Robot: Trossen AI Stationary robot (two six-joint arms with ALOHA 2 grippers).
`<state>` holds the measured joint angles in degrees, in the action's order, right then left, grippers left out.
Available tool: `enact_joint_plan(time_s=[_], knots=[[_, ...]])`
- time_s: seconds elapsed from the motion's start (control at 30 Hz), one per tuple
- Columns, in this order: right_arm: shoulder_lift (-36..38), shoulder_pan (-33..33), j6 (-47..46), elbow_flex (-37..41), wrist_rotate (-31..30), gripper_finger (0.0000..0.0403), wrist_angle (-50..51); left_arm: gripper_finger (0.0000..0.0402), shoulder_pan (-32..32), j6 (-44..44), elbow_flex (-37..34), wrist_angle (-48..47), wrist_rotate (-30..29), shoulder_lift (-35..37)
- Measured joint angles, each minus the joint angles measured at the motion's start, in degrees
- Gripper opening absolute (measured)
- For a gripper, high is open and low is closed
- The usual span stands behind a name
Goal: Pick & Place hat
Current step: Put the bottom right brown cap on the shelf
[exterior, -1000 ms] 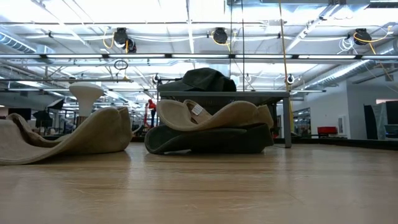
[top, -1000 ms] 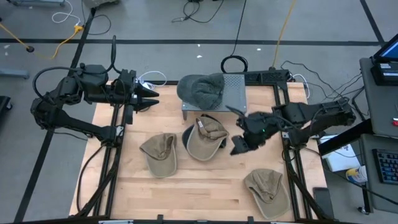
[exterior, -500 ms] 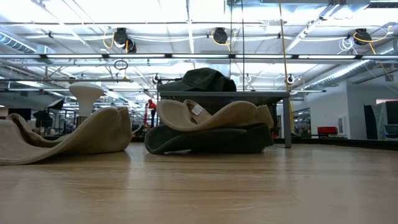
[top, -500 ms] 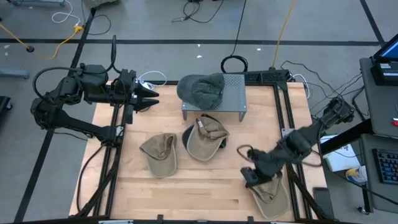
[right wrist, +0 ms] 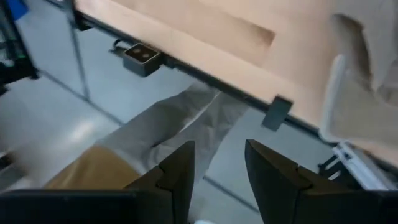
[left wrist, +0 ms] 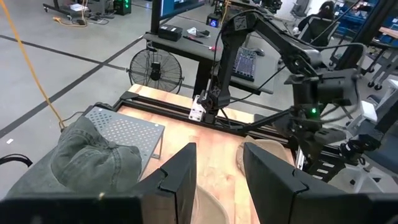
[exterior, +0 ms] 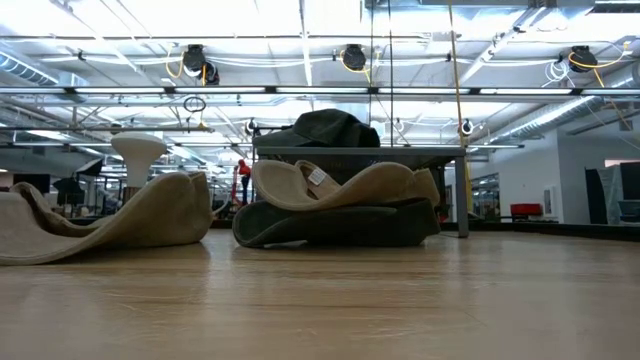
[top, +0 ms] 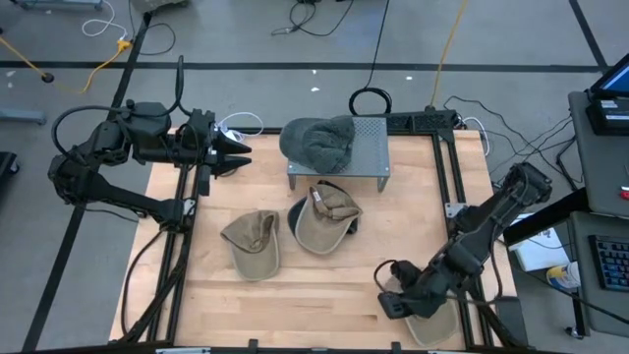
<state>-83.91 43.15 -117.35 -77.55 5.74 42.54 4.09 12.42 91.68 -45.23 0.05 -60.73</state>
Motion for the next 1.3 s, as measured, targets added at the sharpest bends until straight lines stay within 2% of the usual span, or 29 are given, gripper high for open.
enact_joint_plan(time_s=[0.17,0.37,0.5,0.7,1.1,1.3], knots=[[-5.58,0.16,3.33,-9.84,-0.19,0.0132,11.97,0.0136,0.0,1.58,0.0,0.0,0.0,0.0],[-13.5,0.85,6.84,-23.12,-1.6,0.0109,27.75,0.0136,-0.01,2.14,0.01,0.0,0.02,0.0],[-17.37,2.17,6.66,-27.86,-1.38,0.009,34.46,0.0136,-0.01,3.15,0.0,0.0,0.13,-0.02],[-19.99,5.07,4.16,-25.78,-1.16,0.008,33.28,0.0136,-0.03,3.15,0.0,0.0,1.49,-0.02],[-20.27,6.48,0.51,-8.98,-0.94,0.008,14.47,0.0136,-0.01,3.3,0.0,0.0,1.55,-0.02],[-20.29,6.51,-3.62,-3.56,3.32,0.0079,13.63,0.0136,0.01,3.39,0.02,0.0,2.91,-0.02]])
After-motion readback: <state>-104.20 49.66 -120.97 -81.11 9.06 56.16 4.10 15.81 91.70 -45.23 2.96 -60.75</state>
